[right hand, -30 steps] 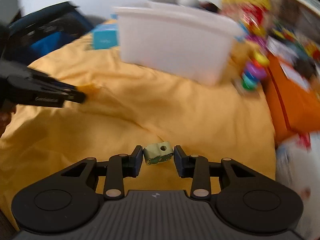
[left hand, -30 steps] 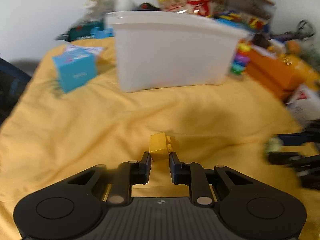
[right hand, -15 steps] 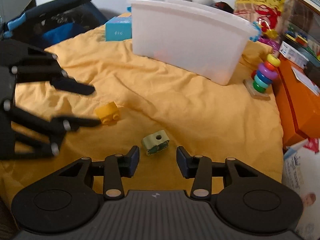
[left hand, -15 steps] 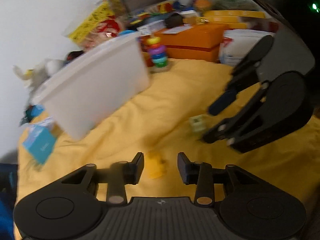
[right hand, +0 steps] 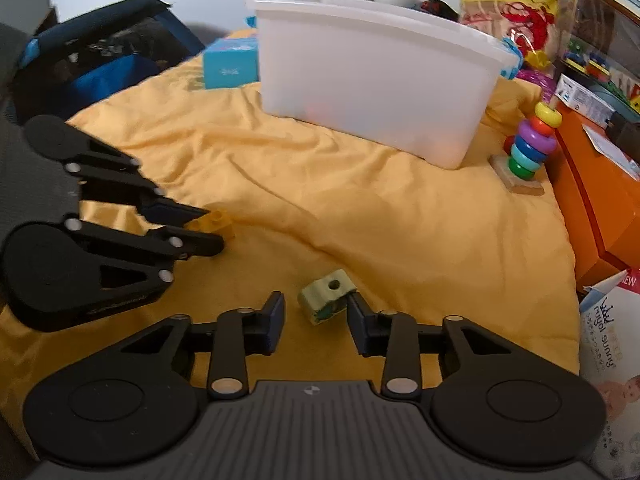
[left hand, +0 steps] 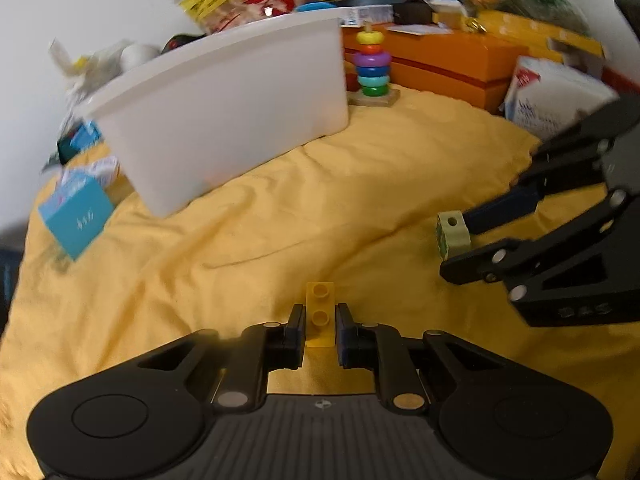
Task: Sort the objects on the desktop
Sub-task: 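Carry the yellow brick and pale green block over the white bin and open both tools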
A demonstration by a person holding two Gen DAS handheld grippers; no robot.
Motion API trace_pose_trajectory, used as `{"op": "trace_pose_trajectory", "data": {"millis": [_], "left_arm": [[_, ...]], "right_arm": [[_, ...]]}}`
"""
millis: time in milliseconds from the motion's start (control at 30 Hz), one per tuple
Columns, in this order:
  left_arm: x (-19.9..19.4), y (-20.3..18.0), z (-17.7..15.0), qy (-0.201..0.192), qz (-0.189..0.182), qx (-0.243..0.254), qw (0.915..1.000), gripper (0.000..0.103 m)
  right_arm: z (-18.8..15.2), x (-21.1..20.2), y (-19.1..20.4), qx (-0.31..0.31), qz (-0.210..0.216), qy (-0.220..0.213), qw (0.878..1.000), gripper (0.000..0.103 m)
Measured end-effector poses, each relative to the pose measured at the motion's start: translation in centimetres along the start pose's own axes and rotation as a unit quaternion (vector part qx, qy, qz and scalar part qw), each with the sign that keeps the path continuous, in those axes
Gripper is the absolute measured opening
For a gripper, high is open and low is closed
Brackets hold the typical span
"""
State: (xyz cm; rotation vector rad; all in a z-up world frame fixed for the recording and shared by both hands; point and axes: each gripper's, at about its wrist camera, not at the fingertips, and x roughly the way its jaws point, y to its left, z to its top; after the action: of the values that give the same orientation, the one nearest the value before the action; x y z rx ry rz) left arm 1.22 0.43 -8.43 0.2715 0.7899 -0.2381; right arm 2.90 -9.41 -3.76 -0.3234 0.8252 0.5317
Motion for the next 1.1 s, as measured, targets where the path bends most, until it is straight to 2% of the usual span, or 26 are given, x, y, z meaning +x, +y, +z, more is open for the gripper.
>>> {"op": "trace_pose_trajectory", "data": {"millis": [167,233,433,533,700,800,933,1000,1100], "left_arm": [[-0.3,1.6,0.7,-0.003,-0.017,-0.054,0.9984,0.017],[-1.3,2.5,1.8,-0.020,-0.014,-0.074,0.9969,0.017],[-5.1,5.1,6.8,-0.106,0.015,-0.084,0.9906,0.017],[-6.8,6.4,10.4,-0.153,0.038,-0.068,0.9851,0.017],[-6.5,8.5,16.0,-0.197,0.074,-0.052,0.9762,0.017],[-4.2,9.6,18.2,-0.192,0.089,-0.044,0.9764,0.017],[0.2,11.1,19.8,-0.151,0.097,-0.058,0.9819,0.019],[2.5,11.6,19.7,-0.124,0.099,-0.059,0.9855,0.022],[3.9,12.0,19.1,-0.095,0.110,-0.053,0.9880,0.041]], "right_arm": [[0.2,1.1,-1.3,0.035,0.012,0.006,0.999,0.027],[0.6,0.6,-1.6,0.034,0.013,0.001,0.999,0.022],[3.9,-2.8,-2.9,0.025,-0.005,-0.069,0.997,0.020],[6.7,-4.6,-4.1,0.026,-0.011,-0.118,0.993,0.020],[12.5,-5.1,-6.4,0.034,-0.032,-0.180,0.983,0.021],[15.5,-4.3,-7.7,0.036,-0.041,-0.196,0.979,0.021],[19.0,-1.9,-9.2,0.038,-0.044,-0.187,0.981,0.021],[19.9,0.3,-9.7,0.044,-0.040,-0.149,0.987,0.022],[20.0,3.1,-10.1,0.056,-0.047,-0.086,0.994,0.027]]}}
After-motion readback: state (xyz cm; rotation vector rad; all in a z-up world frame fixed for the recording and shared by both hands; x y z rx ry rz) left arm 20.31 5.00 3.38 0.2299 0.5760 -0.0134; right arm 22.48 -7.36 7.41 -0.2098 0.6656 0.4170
